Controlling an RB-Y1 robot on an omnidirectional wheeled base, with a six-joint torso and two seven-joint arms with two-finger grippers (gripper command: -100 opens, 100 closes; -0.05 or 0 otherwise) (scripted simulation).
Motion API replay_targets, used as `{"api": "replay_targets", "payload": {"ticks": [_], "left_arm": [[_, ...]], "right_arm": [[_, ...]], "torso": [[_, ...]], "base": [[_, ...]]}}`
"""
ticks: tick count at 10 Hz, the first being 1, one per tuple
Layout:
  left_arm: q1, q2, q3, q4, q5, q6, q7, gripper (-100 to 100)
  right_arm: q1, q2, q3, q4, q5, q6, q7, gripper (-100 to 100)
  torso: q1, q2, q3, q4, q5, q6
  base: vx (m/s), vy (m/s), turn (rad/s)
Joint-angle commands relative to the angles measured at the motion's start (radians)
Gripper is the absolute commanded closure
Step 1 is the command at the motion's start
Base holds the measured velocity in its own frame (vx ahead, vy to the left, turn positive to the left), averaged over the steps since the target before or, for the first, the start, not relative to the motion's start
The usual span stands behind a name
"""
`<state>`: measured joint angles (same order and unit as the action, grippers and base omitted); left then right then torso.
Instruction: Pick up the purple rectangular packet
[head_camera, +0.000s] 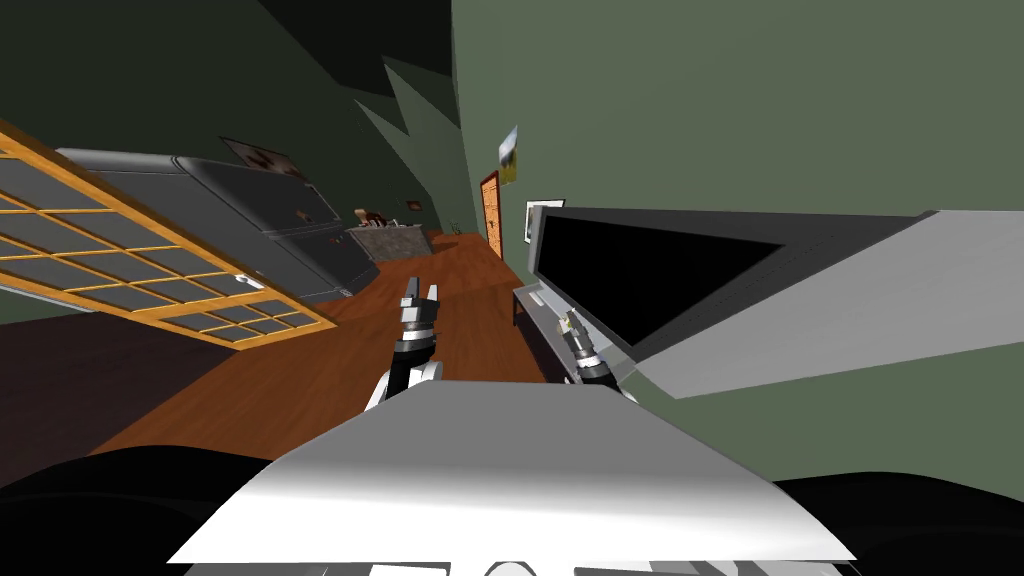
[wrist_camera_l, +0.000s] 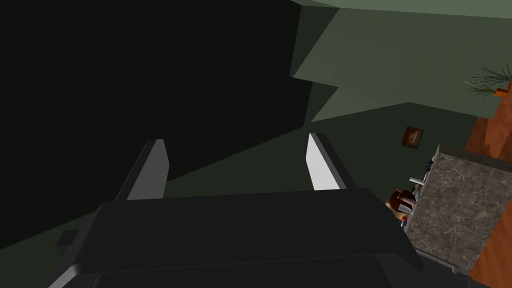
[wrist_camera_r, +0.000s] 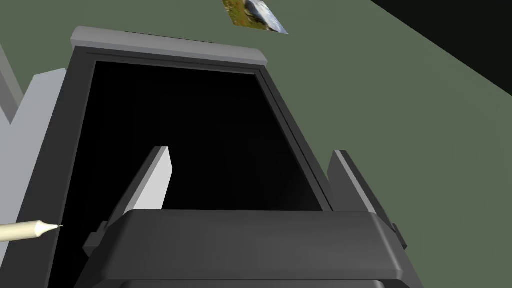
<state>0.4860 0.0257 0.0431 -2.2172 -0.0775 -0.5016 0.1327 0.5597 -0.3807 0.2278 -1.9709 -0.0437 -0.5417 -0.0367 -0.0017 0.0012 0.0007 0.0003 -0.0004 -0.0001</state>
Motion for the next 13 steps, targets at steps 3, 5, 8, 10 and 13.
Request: {"api": "replay_targets", "payload": {"ticks": [3, 5, 8, 10, 13], "left_arm": [[0.000, 0.000, 0.000, 0.000, 0.000, 0.000, 0.000, 0], [0.000, 0.000, 0.000, 0.000, 0.000, 0.000, 0.000, 0], [0.000, 0.000, 0.000, 0.000, 0.000, 0.000, 0.000, 0], [0.000, 0.000, 0.000, 0.000, 0.000, 0.000, 0.000, 0], [0.000, 0.000, 0.000, 0.000, 0.000, 0.000, 0.000, 0]], "right_arm": [[0.000, -0.102, 0.082, 0.101, 0.016, 0.005, 0.016, -100], [-0.004, -0.153, 0.115, 0.141, 0.022, 0.008, 0.022, -100], [-0.008, -0.212, 0.148, 0.181, 0.030, 0.011, 0.027, -100], [-0.013, -0.259, 0.182, 0.221, 0.037, 0.015, 0.032, -100], [-0.024, -0.353, 0.252, 0.302, 0.054, 0.021, 0.041, -100]], "torso": [[0.000, 0.000, 0.000, 0.000, 0.000, 0.000], [0.001, 0.000, 0.000, 0.000, 0.000, 0.001], [0.002, -0.002, -0.001, 0.000, 0.000, 0.000], [0.002, -0.002, -0.001, 0.000, 0.001, 0.000], [0.003, -0.003, -0.002, -0.001, 0.001, 0.000]], "base": [[-0.023, -0.009, 0.116], [-0.013, 0.003, 0.088], [0.000, 0.011, 0.087], [0.004, 0.015, 0.106], [0.020, 0.032, 0.135]]}}
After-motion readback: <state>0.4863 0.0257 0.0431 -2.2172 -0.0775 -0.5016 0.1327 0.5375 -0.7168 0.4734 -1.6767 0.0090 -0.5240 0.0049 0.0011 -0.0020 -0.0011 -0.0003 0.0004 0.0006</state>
